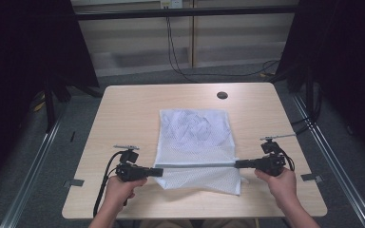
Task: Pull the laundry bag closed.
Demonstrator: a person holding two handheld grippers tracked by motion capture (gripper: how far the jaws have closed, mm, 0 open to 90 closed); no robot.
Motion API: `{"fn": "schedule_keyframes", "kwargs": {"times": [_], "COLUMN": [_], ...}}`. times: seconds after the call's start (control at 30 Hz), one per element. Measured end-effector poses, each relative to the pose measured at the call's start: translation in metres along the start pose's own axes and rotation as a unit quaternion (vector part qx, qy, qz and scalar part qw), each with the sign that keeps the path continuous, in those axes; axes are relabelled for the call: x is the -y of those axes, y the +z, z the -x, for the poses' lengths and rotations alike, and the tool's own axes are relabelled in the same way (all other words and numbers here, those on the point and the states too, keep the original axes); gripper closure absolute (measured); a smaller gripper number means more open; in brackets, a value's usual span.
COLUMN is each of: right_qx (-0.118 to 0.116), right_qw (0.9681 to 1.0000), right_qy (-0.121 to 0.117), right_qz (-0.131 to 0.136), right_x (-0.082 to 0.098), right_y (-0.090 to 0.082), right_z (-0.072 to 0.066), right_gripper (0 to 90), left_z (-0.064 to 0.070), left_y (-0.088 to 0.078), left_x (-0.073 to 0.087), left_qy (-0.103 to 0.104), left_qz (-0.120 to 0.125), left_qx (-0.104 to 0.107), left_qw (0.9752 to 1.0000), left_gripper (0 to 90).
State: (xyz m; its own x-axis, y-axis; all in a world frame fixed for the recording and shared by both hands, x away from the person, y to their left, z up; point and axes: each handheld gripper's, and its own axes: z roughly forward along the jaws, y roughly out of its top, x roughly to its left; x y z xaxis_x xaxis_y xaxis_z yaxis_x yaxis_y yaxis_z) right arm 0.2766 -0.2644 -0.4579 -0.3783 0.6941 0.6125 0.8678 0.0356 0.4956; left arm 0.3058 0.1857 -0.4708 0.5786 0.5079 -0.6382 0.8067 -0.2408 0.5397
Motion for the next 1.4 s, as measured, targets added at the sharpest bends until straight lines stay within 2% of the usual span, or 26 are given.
{"fn": "schedule_keyframes", "kwargs": {"times": [0.23, 0.73, 0.87, 0.9, 0.93, 1.0, 1.03, 1.07, 1.1, 1.17, 1.27, 1.3, 1.4], "right_qx": [0.003, 0.006, 0.007, 0.008, 0.009, 0.015, 0.016, 0.018, 0.021, 0.028, 0.042, 0.047, 0.053], "right_qw": [1.0, 1.0, 1.0, 0.9999, 0.9999, 0.9998, 0.9997, 0.9997, 0.9996, 0.9992, 0.9982, 0.9979, 0.9972], "right_qy": [0.004, 0.007, -0.004, -0.007, -0.008, -0.014, -0.014, -0.014, -0.014, -0.018, -0.032, -0.034, -0.04], "right_qz": [0.003, 0.003, 0.001, 0.002, 0.002, 0.004, 0.008, 0.01, 0.015, 0.021, 0.028, 0.028, 0.035], "right_x": [0.002, 0.006, 0.007, 0.007, 0.007, 0.007, 0.008, 0.008, 0.008, 0.008, 0.007, 0.007, 0.007], "right_y": [-0.003, -0.007, -0.006, -0.006, -0.005, -0.006, -0.006, -0.006, -0.006, -0.007, -0.008, -0.008, -0.009], "right_z": [0.004, 0.007, 0.005, 0.005, 0.004, 0.003, 0.003, 0.004, 0.004, 0.003, 0.001, 0.001, 0.001], "right_gripper": [87.0, 87.0, 86.5, 86.2, 86.0, 85.4, 83.0, 78.7, 74.0, 65.7, 54.3, 50.9, 40.9], "left_z": [0.0, -0.001, 0.001, 0.001, 0.001, 0.002, 0.001, 0.002, 0.002, 0.003, 0.005, 0.006, 0.008], "left_y": [0.0, 0.0, -0.002, -0.002, -0.002, -0.003, -0.004, -0.004, -0.005, -0.006, -0.009, -0.009, -0.012], "left_x": [0.001, 0.001, 0.0, -0.001, -0.002, -0.002, -0.003, -0.003, -0.003, -0.004, -0.006, -0.006, -0.007], "left_qy": [-0.005, -0.001, 0.007, 0.012, 0.015, 0.021, 0.019, 0.023, 0.029, 0.033, 0.054, 0.051, 0.074], "left_qz": [0.002, 0.003, 0.007, 0.005, 0.002, -0.004, -0.005, -0.003, -0.005, -0.004, 0.002, 0.005, 0.014], "left_qx": [0.002, 0.001, 0.005, 0.004, -0.002, -0.01, -0.016, -0.02, -0.023, -0.037, -0.05, -0.053, -0.076], "left_qw": [1.0, 1.0, 0.9999, 0.9999, 0.9999, 0.9997, 0.9997, 0.9995, 0.9993, 0.9988, 0.9973, 0.9972, 0.9943], "left_gripper": [88.5, 88.4, 87.8, 85.2, 75.6, 62.4, 51.5, 45.0, 44.5, 35.7, 29.5, 25.8, 19.9]}}
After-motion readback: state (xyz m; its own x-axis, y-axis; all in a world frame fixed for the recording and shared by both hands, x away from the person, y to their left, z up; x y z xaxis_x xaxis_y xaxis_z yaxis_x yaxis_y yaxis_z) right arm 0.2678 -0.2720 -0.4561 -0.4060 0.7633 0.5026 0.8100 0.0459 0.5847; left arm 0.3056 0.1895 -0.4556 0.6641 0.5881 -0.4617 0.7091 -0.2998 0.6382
